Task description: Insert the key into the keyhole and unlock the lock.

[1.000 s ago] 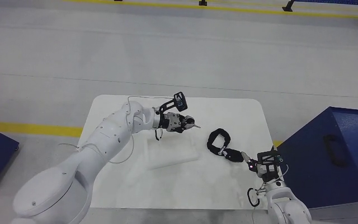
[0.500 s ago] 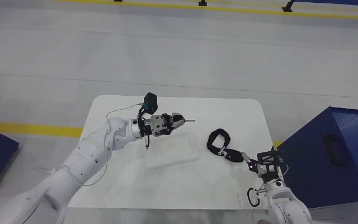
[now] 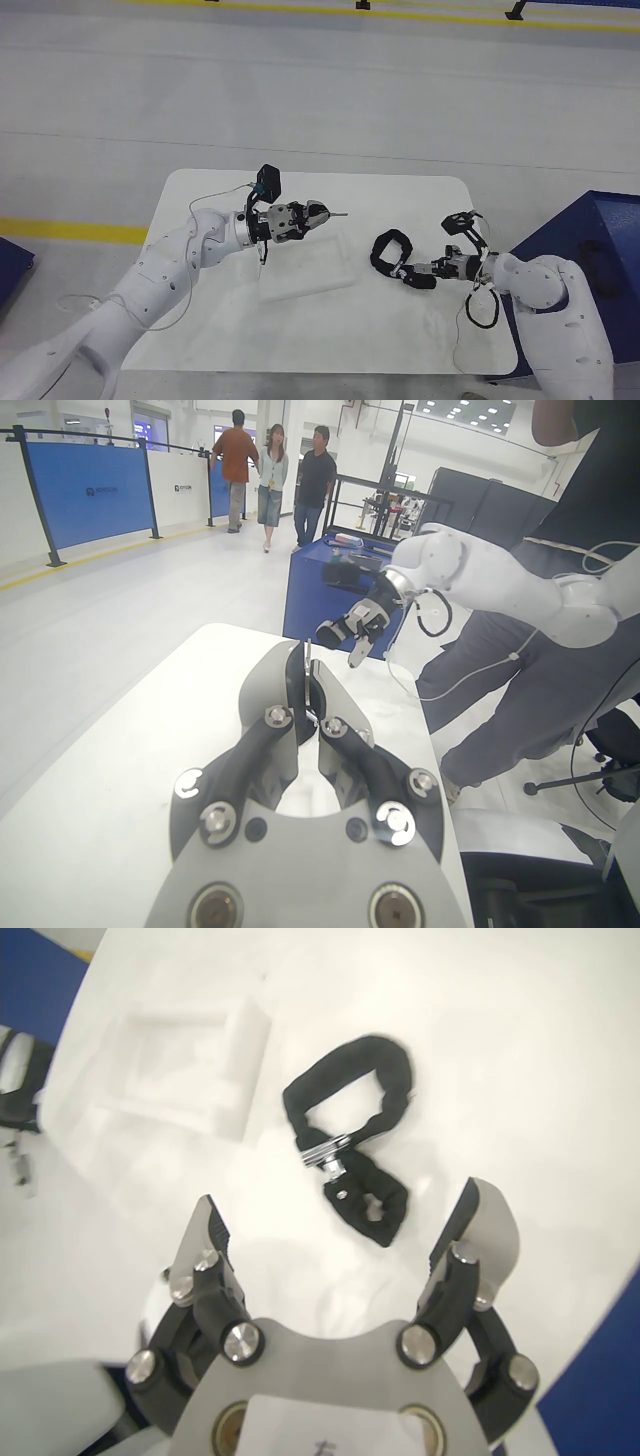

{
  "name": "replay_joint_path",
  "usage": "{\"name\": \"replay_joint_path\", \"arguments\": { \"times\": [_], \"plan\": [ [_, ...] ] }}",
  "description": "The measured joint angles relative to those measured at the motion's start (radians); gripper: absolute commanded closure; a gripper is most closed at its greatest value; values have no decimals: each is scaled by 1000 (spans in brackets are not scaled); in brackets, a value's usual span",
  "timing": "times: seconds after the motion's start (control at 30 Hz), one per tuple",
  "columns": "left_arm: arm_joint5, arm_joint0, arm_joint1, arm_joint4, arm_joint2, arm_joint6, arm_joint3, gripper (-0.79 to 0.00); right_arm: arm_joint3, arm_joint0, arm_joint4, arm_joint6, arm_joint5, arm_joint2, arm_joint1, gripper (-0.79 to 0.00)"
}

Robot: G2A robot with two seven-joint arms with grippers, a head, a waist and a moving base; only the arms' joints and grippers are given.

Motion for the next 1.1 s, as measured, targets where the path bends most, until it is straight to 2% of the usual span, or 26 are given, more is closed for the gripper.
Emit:
{"name": "replay_joint_path", "arguments": {
  "times": [0.1, 0.13, 0.43, 0.47, 0.6, 0.7, 0.77, 0.9, 1.1],
  "plan": [
    [0, 0, 0, 0, 0, 0, 0, 0, 140, 125, 165, 180, 76, -67, -6, -785],
    [0, 0, 0, 0, 0, 0, 0, 0, 145, 130, 191, 195, 76, -66, -6, -785],
    [0, 0, 0, 0, 0, 0, 0, 0, 136, 114, 143, 191, 89, -79, -6, -785],
    [0, 0, 0, 0, 0, 0, 0, 0, 148, 124, 153, 195, 121, -101, -6, -785],
    [0, 0, 0, 0, 0, 0, 0, 0, 281, 266, 219, 197, 445, -237, 2, -785],
    [0, 0, 0, 0, 0, 0, 0, 0, 391, 384, 214, 197, 618, -347, 8, -785],
    [0, 0, 0, 0, 0, 0, 0, 0, 449, 438, 204, 197, 659, -407, 6, -785],
    [0, 0, 0, 0, 0, 0, 0, 0, 550, 534, 135, 172, 675, -515, -12, -785],
    [0, 0, 0, 0, 0, 0, 0, 0, 654, 587, 177, 125, 698, -591, -51, -594]
  ]
}}
